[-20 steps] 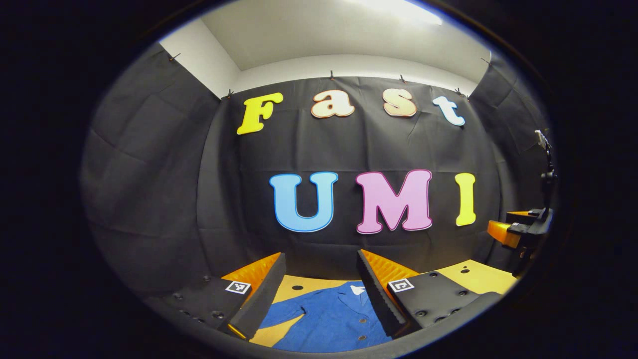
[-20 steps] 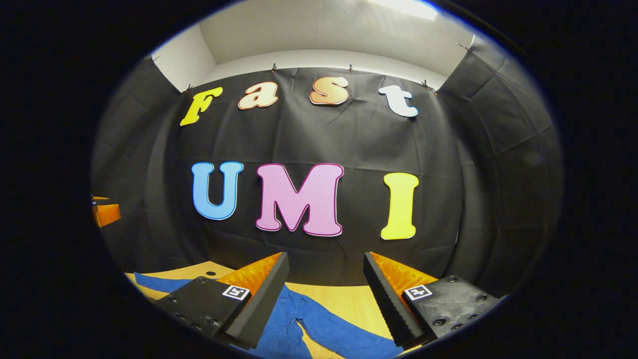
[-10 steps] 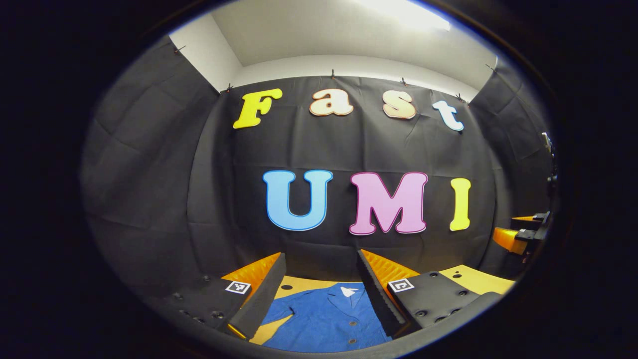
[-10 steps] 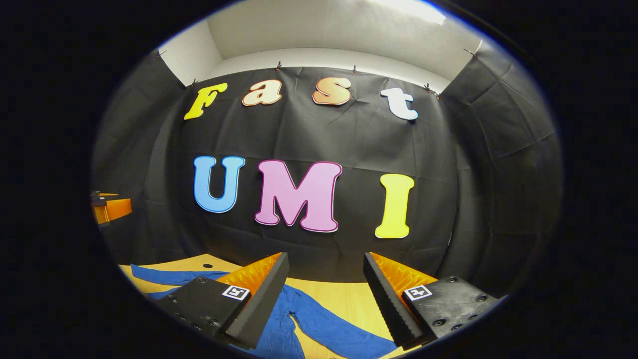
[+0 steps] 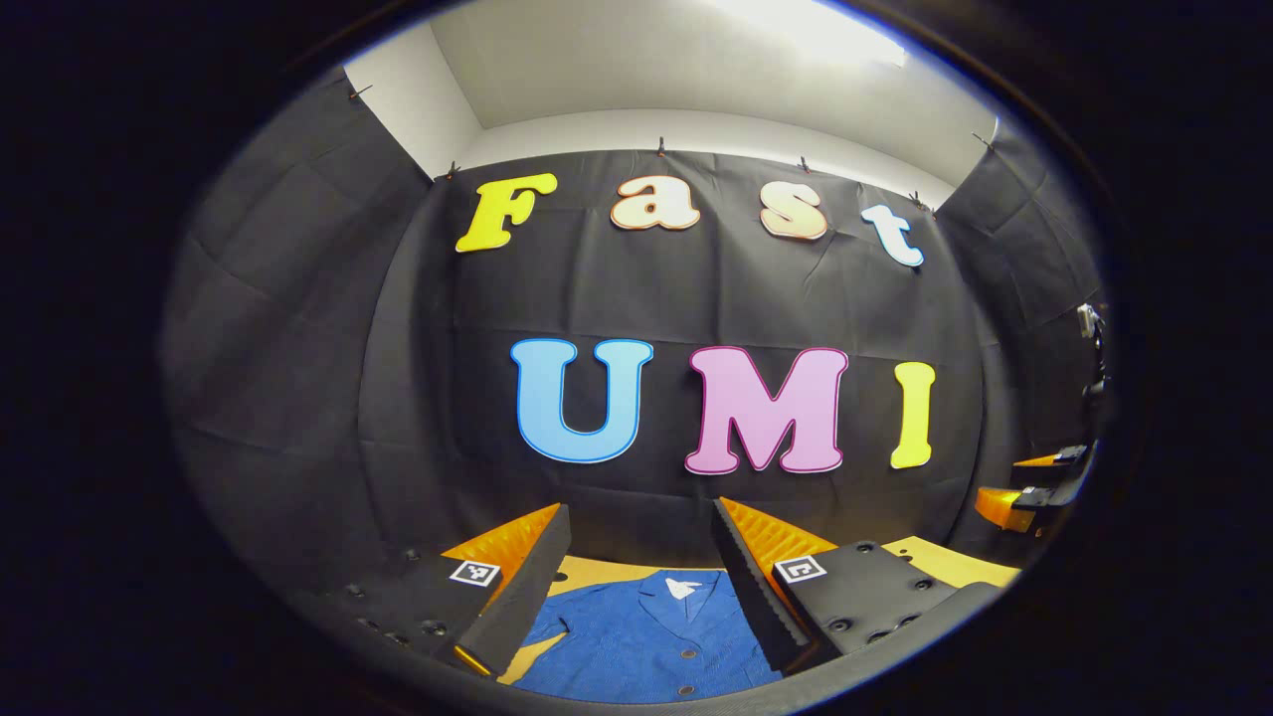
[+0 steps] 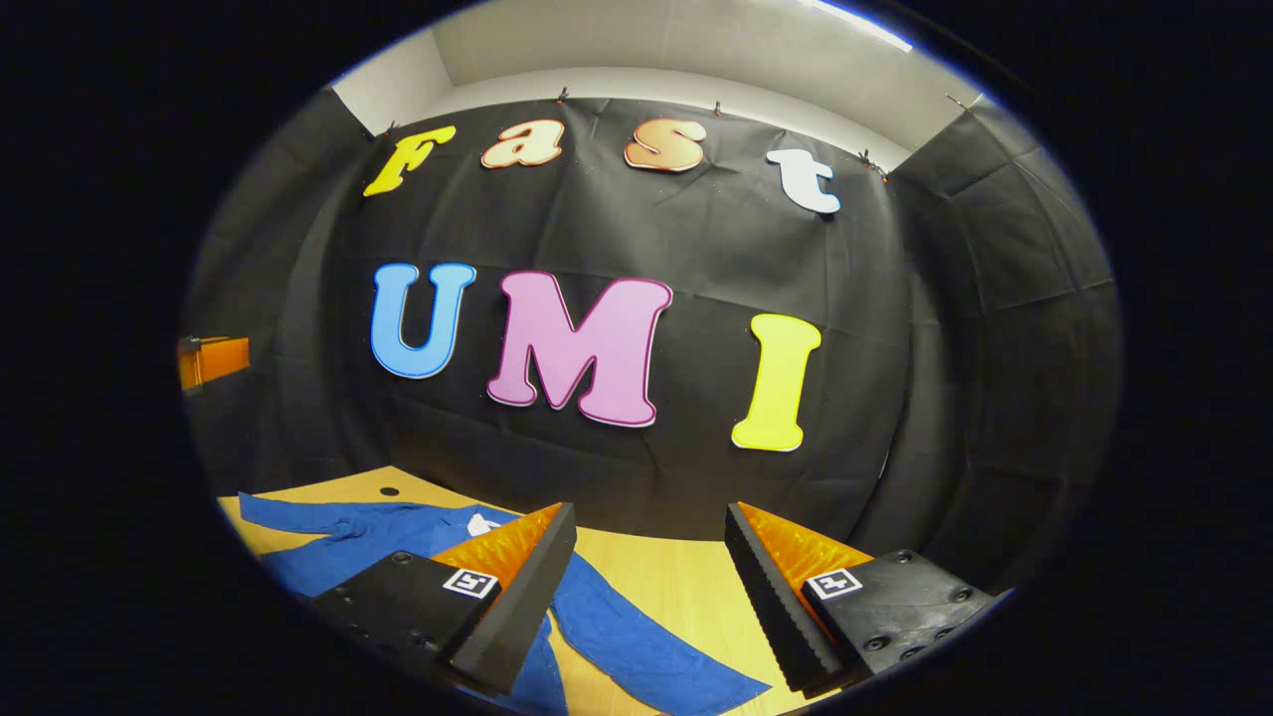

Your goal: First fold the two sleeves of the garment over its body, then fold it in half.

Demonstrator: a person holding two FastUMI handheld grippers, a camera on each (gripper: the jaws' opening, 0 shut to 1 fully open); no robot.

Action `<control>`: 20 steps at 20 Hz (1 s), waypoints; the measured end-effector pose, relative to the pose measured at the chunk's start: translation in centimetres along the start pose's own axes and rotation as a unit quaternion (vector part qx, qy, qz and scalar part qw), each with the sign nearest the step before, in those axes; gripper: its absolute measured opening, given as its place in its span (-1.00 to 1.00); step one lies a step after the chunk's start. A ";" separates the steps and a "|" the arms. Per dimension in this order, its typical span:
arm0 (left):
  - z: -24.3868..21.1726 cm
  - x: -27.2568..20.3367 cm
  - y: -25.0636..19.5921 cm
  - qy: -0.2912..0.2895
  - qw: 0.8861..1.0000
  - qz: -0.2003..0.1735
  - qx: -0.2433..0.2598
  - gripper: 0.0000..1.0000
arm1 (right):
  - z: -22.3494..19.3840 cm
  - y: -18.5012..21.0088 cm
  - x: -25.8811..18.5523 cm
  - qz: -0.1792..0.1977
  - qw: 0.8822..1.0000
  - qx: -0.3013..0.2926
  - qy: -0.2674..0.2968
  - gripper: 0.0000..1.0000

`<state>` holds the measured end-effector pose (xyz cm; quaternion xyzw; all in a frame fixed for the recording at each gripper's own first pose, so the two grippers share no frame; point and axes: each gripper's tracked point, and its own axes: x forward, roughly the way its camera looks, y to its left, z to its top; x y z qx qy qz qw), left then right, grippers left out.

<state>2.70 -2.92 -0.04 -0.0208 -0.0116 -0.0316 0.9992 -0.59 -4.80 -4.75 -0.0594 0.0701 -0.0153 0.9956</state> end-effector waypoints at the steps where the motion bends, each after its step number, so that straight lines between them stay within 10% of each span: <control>1: 0.2 0.1 -0.2 -0.001 1.000 0.002 0.001 0.65 | -1.2 -0.8 0.5 -0.002 1.000 0.007 0.019 0.92; 13: 0.3 1.8 -5.1 -0.003 1.000 0.017 0.022 0.65 | -16.2 -8.7 4.3 -0.020 0.972 0.071 0.221 0.93; 20: -0.4 2.6 -7.1 0.009 0.999 0.024 0.031 0.65 | -28.5 -10.4 1.6 -0.006 0.922 0.057 0.382 0.95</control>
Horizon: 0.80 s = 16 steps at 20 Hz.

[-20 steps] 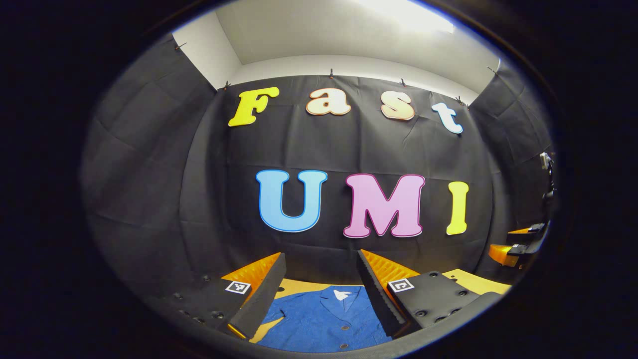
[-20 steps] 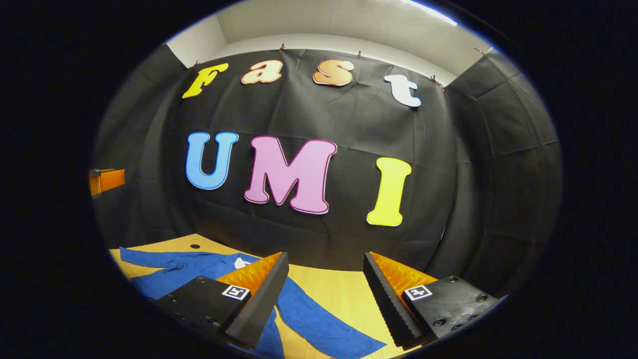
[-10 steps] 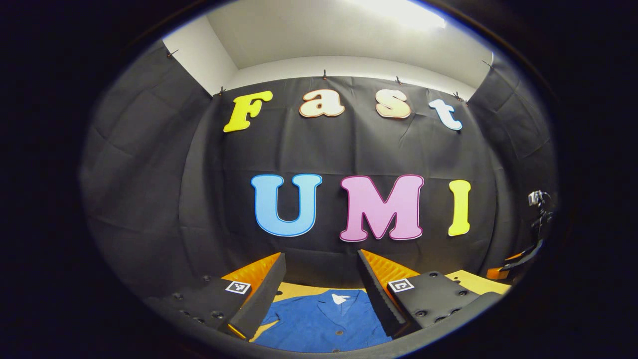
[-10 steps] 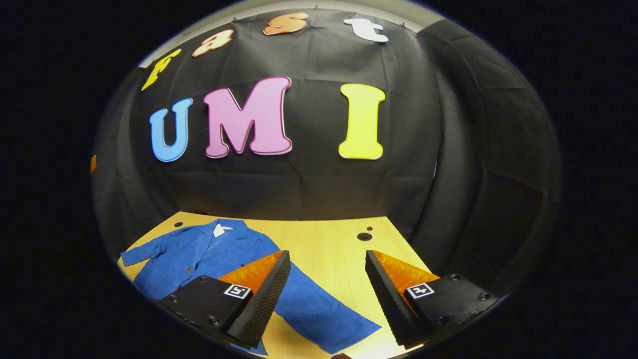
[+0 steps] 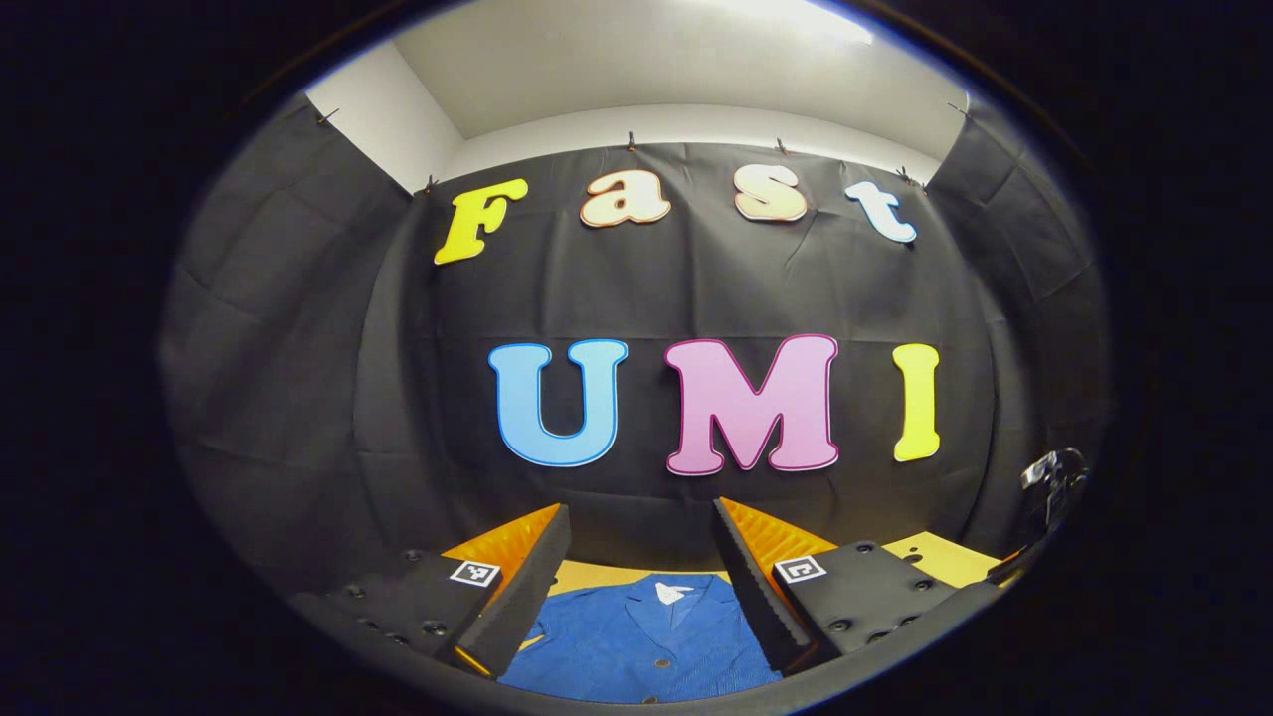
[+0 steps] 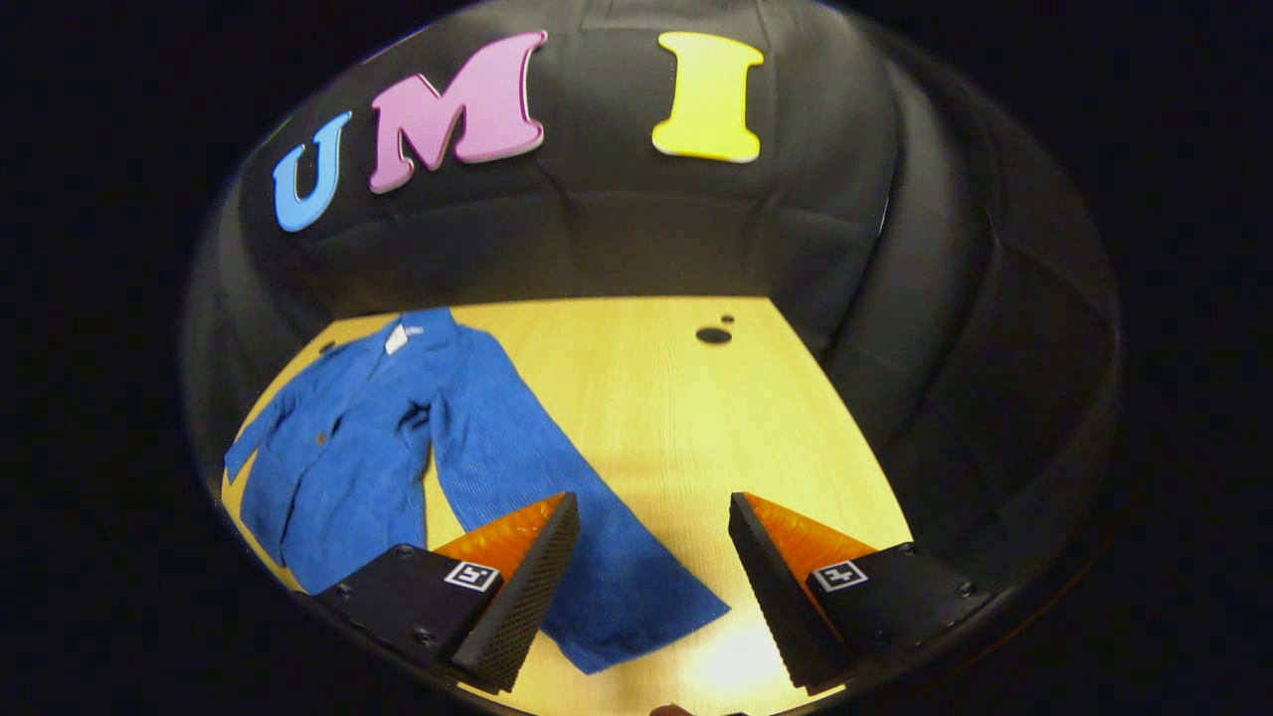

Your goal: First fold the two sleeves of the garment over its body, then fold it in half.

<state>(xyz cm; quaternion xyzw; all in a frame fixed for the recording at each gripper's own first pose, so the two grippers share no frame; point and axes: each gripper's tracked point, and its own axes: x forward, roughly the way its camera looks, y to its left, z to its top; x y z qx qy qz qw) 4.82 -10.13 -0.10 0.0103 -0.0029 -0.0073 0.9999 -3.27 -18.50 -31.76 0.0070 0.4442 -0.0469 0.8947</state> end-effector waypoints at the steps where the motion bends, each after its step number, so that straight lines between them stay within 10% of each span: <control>1: -0.1 0.1 -0.2 0.004 1.000 0.001 0.002 0.64 | -1.6 -0.3 0.7 0.001 1.000 -0.001 0.023 0.96; 13: -0.4 1.1 -1.2 0.019 1.000 -0.023 0.008 0.65 | -7.4 -0.3 2.0 0.010 0.995 0.012 0.097 0.89; 16: -1.2 1.7 0.2 0.024 0.999 -0.030 -0.008 0.65 | -7.3 -0.1 2.0 0.001 0.996 0.039 0.079 -0.37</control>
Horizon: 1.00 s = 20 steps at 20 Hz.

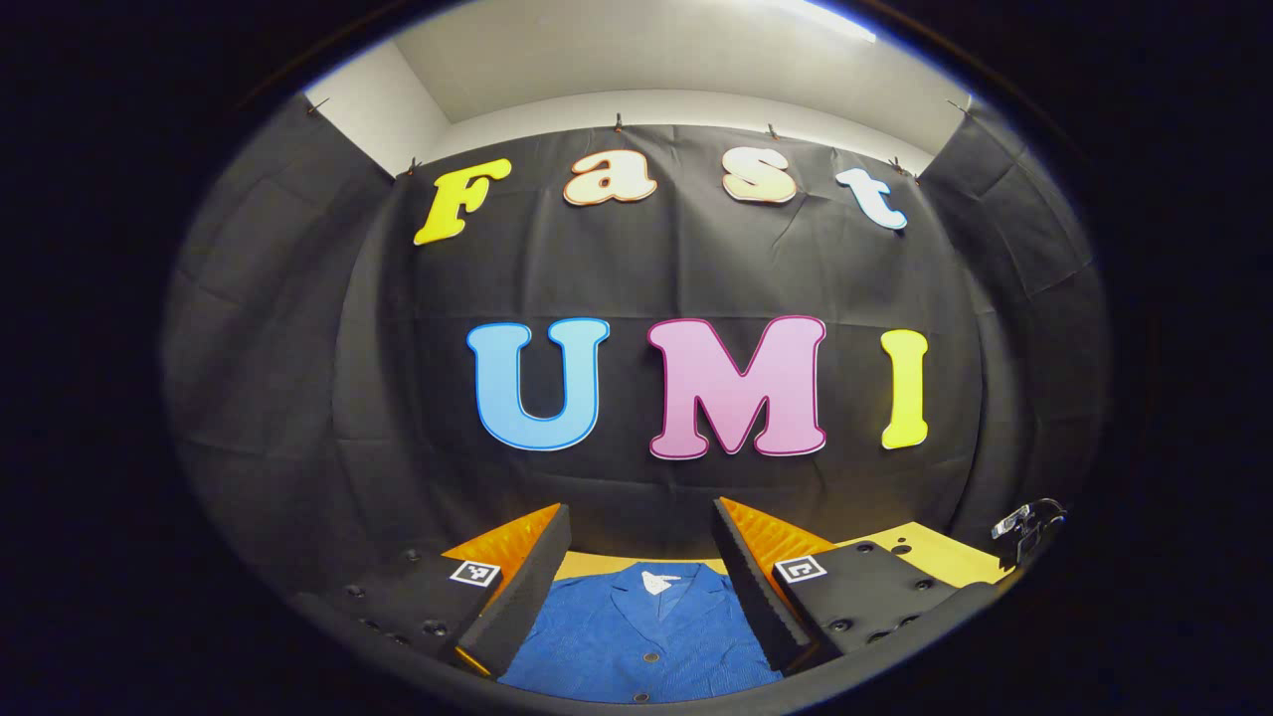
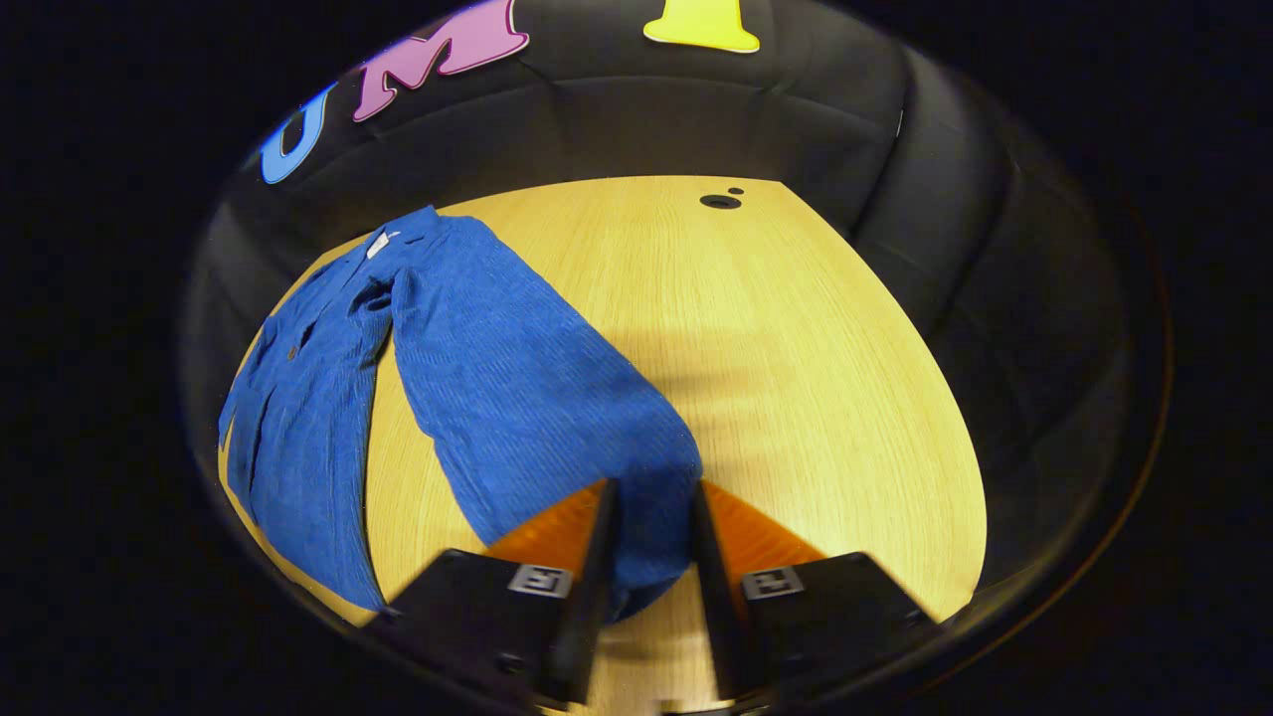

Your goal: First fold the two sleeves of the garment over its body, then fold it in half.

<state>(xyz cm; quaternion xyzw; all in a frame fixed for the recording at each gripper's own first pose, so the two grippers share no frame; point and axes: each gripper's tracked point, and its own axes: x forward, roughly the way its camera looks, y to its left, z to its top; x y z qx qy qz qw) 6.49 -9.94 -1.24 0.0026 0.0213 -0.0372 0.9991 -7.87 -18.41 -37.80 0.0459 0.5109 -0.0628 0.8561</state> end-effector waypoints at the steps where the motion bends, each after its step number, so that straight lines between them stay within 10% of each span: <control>1: 0.0 0.0 0.8 -0.001 1.000 0.002 -0.002 0.65 | 0.3 0.2 0.1 -0.010 1.000 0.030 0.004 -0.79; 6: -0.3 -0.1 5.1 0.000 1.000 0.012 -0.008 0.66 | 3.8 4.5 -2.4 0.032 0.990 0.137 -0.023 -0.88; 20: -1.7 -0.9 13.9 -0.001 0.998 0.046 -0.030 0.65 | 19.4 20.7 -14.3 0.105 0.963 -0.004 -0.248 -0.90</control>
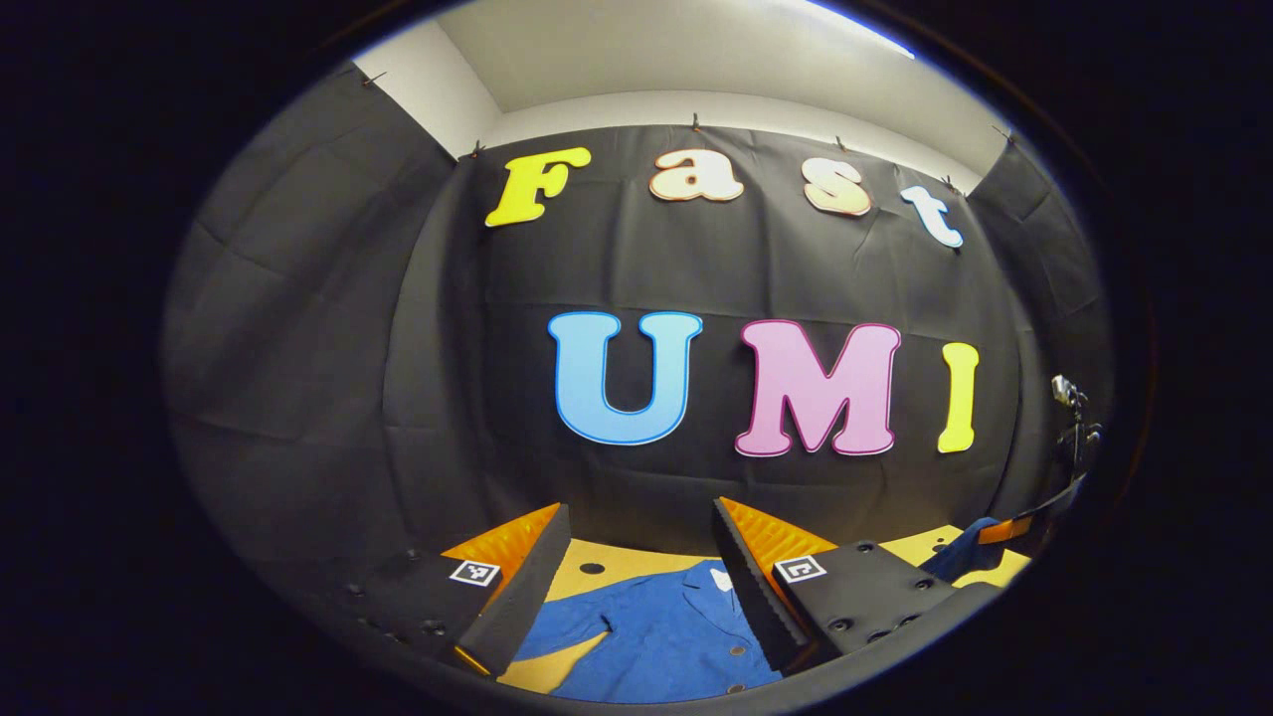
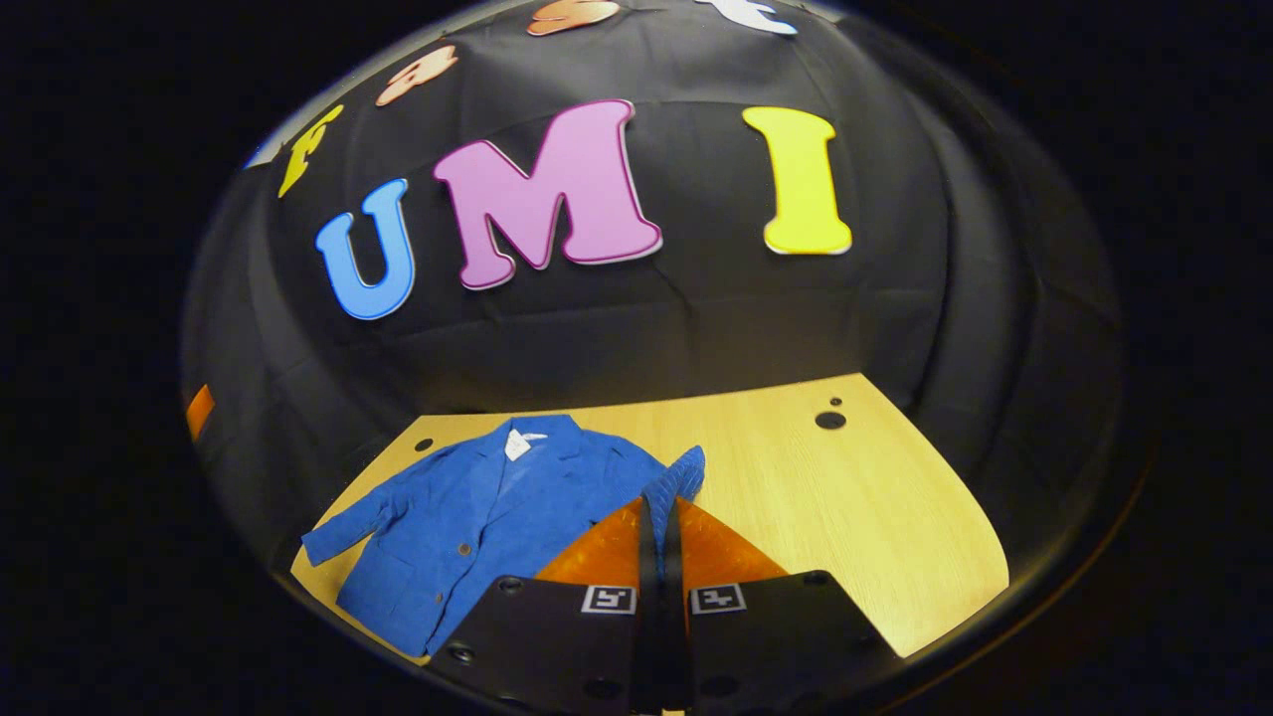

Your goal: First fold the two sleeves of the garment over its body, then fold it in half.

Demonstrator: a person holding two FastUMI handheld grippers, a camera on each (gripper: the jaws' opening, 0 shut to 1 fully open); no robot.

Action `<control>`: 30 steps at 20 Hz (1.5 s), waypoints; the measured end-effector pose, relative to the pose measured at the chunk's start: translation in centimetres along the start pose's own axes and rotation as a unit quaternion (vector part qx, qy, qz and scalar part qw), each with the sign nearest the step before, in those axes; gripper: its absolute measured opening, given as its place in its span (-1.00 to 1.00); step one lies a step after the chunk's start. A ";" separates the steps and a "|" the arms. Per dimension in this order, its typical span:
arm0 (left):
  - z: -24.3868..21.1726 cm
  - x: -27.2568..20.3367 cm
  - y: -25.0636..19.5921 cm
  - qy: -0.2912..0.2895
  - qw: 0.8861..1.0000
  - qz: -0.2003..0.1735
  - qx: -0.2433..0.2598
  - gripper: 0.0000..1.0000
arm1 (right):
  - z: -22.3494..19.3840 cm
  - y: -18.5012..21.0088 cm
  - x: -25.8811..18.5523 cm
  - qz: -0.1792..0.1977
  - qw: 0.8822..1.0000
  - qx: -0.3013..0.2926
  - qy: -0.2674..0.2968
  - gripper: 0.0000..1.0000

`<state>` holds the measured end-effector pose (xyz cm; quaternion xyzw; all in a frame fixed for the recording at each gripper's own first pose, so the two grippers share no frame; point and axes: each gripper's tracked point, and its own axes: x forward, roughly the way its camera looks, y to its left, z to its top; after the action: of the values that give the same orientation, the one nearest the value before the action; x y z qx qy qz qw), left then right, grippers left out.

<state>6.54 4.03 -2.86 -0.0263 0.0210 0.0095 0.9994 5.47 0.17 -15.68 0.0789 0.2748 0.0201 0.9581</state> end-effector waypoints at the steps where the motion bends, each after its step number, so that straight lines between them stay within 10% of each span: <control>1: -0.1 0.0 0.6 0.000 1.000 0.003 -0.001 0.65 | 0.7 1.2 0.4 0.007 1.000 -0.004 -0.002 -0.90; 17: -2.8 0.8 9.6 0.022 0.999 0.039 -0.017 0.65 | 5.0 20.3 6.2 0.118 0.993 -0.002 -0.032 -0.92; 30: -6.4 -1.8 14.9 0.085 0.994 0.052 0.035 0.65 | -6.2 30.7 12.9 0.227 0.959 0.142 0.087 -0.92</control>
<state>4.21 18.54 -9.90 0.0087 0.1078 0.0582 0.9924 13.24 32.39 -22.66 0.2729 0.3316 0.2046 0.8796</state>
